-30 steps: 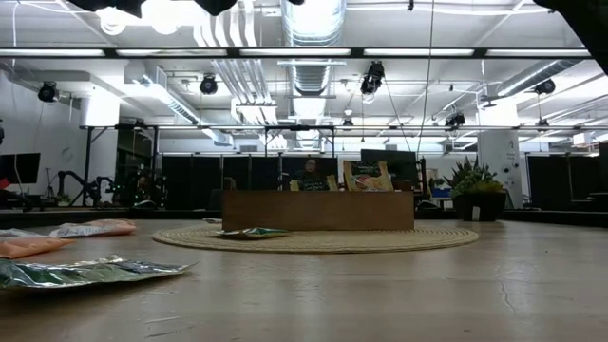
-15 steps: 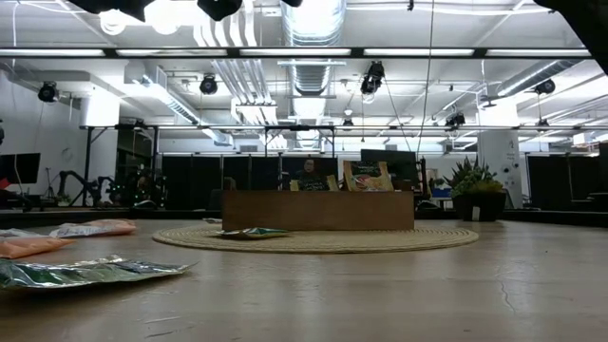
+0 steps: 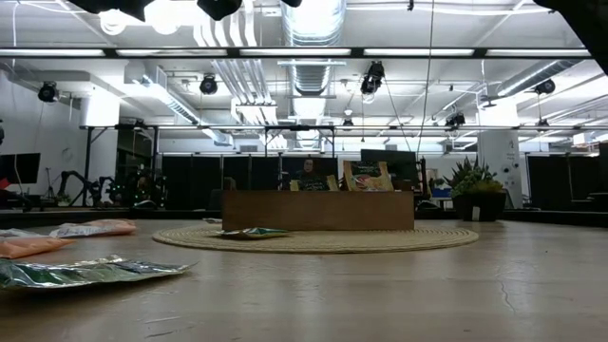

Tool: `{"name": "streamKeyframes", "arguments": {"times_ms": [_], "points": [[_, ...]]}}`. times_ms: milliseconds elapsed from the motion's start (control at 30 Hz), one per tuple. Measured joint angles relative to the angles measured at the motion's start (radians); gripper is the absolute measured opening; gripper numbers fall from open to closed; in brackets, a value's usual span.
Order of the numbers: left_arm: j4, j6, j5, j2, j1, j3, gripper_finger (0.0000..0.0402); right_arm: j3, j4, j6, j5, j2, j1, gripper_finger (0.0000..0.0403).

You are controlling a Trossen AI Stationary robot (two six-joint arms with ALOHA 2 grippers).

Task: Pick & Place Tea
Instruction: Put the yellow tea bag into the middle section of the wooden organizer

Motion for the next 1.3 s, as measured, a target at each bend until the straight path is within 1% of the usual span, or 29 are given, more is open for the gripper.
{"name": "streamKeyframes", "arguments": {"times_ms": [200,300,367,567,767,933,1167,1300], "points": [[0.000,-0.043,-0.002,0.000,0.001,0.000,0.0005,0.000,-0.001,-0.014,-0.002,0.000,0.000,0.0008],[0.000,-0.106,-0.030,0.000,0.001,0.000,0.0015,0.000,-0.012,-0.015,-0.011,0.000,-0.003,0.0008],[0.000,-0.118,-0.035,0.000,0.002,0.000,0.0025,0.000,-0.012,-0.014,-0.018,-0.001,-0.004,0.0008],[0.003,-0.168,-0.038,-0.001,0.002,0.000,0.0070,0.000,-0.013,-0.015,-0.022,-0.001,-0.007,0.0008],[0.004,-0.215,-0.034,-0.003,0.002,0.000,0.0131,0.000,-0.015,-0.015,-0.044,-0.002,-0.019,0.0008],[0.002,-0.217,-0.002,-0.004,0.002,0.014,0.0166,0.000,-0.017,-0.019,-0.044,-0.002,-0.032,0.0008],[-0.006,-0.218,0.013,-0.004,0.003,0.043,0.0172,0.000,-0.020,-0.027,-0.044,-0.002,-0.046,0.0008],[-0.052,-0.241,-0.008,-0.001,0.015,0.058,0.0172,0.000,-0.045,-0.045,-0.038,-0.002,-0.046,0.0008]]}}
